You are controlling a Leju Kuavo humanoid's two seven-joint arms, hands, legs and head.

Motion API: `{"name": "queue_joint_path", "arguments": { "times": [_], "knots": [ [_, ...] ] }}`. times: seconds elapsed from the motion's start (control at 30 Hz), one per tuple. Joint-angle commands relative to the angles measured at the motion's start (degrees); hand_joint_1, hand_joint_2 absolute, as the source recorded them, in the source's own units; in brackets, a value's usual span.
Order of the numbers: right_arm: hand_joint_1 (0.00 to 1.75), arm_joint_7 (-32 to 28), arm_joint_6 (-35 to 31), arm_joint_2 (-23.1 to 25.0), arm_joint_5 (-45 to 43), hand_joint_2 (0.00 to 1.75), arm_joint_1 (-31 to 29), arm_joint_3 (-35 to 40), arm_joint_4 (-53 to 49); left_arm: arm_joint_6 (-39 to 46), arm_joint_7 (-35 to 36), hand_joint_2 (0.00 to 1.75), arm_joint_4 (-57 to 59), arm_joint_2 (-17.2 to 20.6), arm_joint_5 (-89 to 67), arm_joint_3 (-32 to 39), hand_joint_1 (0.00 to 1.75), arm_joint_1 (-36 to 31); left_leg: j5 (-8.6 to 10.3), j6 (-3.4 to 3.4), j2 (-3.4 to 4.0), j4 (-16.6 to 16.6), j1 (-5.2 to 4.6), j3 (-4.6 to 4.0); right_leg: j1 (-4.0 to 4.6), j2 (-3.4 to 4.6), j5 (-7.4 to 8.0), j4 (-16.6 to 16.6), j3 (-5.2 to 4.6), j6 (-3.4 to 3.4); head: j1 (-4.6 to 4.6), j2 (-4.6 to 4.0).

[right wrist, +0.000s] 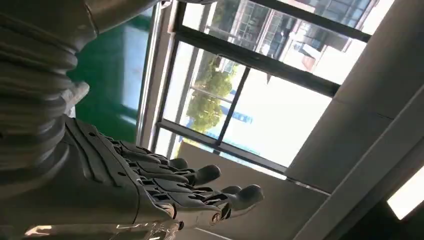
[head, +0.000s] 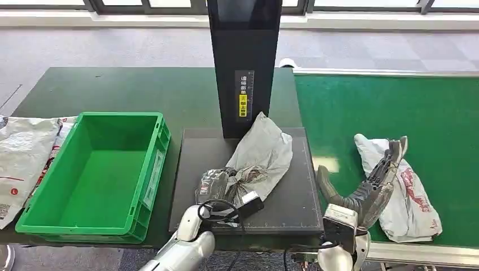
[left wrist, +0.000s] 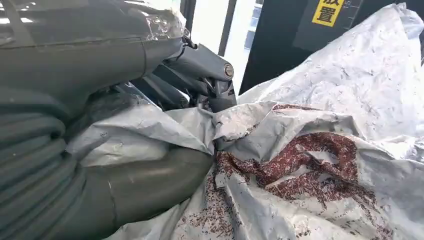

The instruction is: Moved the parcel from conveyor to table for the left to box.

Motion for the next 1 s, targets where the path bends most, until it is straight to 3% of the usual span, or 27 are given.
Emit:
{"name": "queue_joint_path", "arguments": {
  "times": [0.03, 0.1, 0.23, 0.43, 0.63, 1.0],
  "knots": [
    [0.00, 0.11, 0.04, 1.91, -0.22, 1.75, -0.92, -3.02, 2.26, 0.37, -0.69, 1.75, -2.23, 1.99, -2.06, 2.74, 1.75, 0.25, -0.01, 0.01, 0.08, -0.07, -0.01, 0.09, -0.01, 0.05, 0.01, -0.05, 0.06, -0.01, 0.00, 0.00],
    [0.00, 0.11, 0.04, 1.86, -0.25, 1.75, -0.90, -3.04, 2.31, 0.37, -1.33, 1.75, -4.69, 2.10, -2.80, 3.83, 1.75, 0.91, -0.02, 0.02, 0.13, -0.07, 0.00, 0.09, 0.01, 0.06, 0.02, -0.06, 0.05, -0.01, 0.00, 0.00],
    [0.00, 0.11, 0.04, 2.03, -0.31, 1.75, -0.85, -3.70, 2.81, 0.37, -7.00, 1.75, -35.85, 1.81, -5.88, 13.82, 1.75, 9.95, -0.03, 0.02, 0.23, -0.05, 0.01, 0.02, 0.02, 0.14, 0.04, -0.06, -0.02, -0.01, 0.00, 0.00],
    [0.00, 0.11, 0.04, 2.03, -0.53, 1.75, -0.48, -4.16, 2.62, 0.37, -10.15, 1.75, -59.85, 1.81, -2.14, 21.89, 1.75, 14.10, -0.09, 0.00, 0.38, -0.03, 0.03, 0.00, 0.05, 0.30, 0.02, 0.01, -0.14, -0.04, 0.00, 0.00],
    [0.00, 0.11, 0.04, 2.03, -0.62, 1.75, 1.02, -5.17, 1.07, 0.37, -12.65, 1.75, -68.37, 1.81, 1.25, 26.53, 1.75, 14.90, -0.08, 0.01, 0.31, -0.10, 0.07, 0.07, 0.10, 0.22, -0.02, -0.05, -0.04, -0.05, 0.00, 0.00],
    [0.00, 0.11, 0.04, 2.03, -0.95, 1.75, 1.96, -5.84, 0.19, 0.37, -12.07, 1.75, -70.39, 1.81, 0.15, 31.91, 1.75, 14.20, -0.01, 0.03, 0.10, -0.14, 0.05, 0.08, 0.07, 0.01, -0.04, -0.08, 0.05, -0.05, 0.00, 0.00]
  ]
}}
